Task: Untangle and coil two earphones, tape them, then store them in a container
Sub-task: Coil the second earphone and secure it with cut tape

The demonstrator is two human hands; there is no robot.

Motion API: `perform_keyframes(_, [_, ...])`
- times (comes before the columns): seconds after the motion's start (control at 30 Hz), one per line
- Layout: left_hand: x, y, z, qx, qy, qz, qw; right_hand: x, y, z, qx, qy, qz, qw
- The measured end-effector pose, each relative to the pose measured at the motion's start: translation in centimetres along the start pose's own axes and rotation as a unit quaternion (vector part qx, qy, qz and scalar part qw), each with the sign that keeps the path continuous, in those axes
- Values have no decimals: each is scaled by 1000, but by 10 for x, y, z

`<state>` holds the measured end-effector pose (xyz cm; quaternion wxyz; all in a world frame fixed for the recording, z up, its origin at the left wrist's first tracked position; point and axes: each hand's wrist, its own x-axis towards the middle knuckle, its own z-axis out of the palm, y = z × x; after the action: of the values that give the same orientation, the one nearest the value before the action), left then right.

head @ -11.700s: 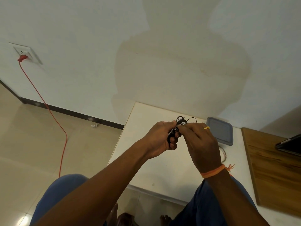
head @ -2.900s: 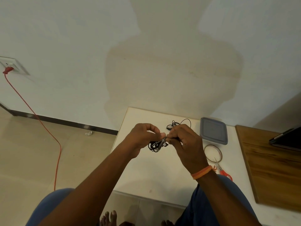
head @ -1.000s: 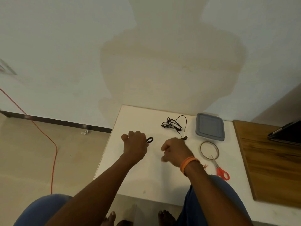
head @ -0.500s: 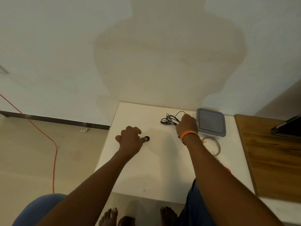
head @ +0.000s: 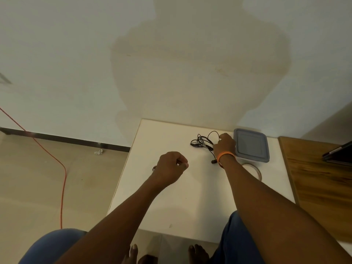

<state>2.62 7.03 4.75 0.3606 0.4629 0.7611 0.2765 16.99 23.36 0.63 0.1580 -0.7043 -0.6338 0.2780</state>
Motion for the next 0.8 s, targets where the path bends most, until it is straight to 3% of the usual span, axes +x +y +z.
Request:
perform_keyframes(0.17, [3,-2,-3,-8,6,-15,1000,9,-1,2,33,5,-83,996])
perform_keyframes(0.27, [4,-4,-2,-2,3,-18,1000,10,0,6,42,-10,-79,996])
perform_keyframes(0.47, [7,-10,-2,-12,11,-14,1000,6,-2,13,-118,-14,-133,984])
perform_keyframes(0.53, [8,-11,-2,-20,14,-13,1000,4,-1,13,-168,-32,-148,974])
perform_keyframes(0.8, [8,-9,-4,-29,14,-16,999,8,0,8,-153,-149,-171,962])
